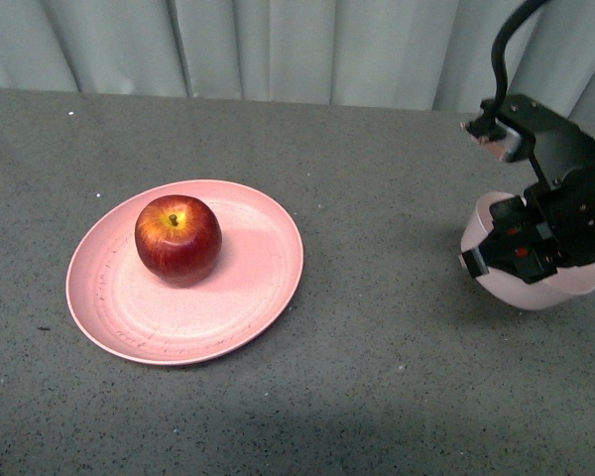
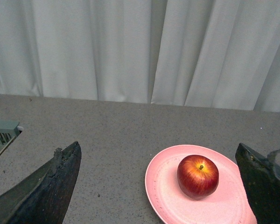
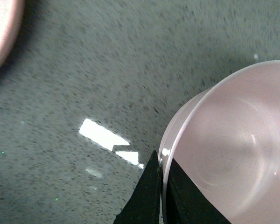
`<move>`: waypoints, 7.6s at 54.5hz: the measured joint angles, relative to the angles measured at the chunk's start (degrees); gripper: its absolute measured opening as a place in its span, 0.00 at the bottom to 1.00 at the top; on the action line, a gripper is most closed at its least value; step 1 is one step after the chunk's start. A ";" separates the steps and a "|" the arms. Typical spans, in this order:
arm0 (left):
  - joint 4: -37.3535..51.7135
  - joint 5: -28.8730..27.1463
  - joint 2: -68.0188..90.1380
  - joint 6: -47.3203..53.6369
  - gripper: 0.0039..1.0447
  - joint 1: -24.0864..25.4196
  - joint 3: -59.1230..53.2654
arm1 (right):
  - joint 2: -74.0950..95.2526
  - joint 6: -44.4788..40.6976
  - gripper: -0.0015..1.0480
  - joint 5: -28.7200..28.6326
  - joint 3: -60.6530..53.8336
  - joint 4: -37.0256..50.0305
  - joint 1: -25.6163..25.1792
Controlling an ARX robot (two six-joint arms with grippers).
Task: Move apple from plate to bowl
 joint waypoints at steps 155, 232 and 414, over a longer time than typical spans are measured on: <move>0.00 0.00 -0.04 0.00 0.94 0.00 0.00 | -30.03 10.60 0.72 18.78 -38.40 63.32 -6.56; 0.00 0.00 0.00 0.00 0.94 0.00 0.00 | -88.89 11.63 0.01 12.20 -51.45 22.84 -12.28; 45.00 -1.38 117.11 -1.38 0.94 -16.52 37.46 | -108.39 11.65 0.91 12.04 -51.41 3.08 -12.28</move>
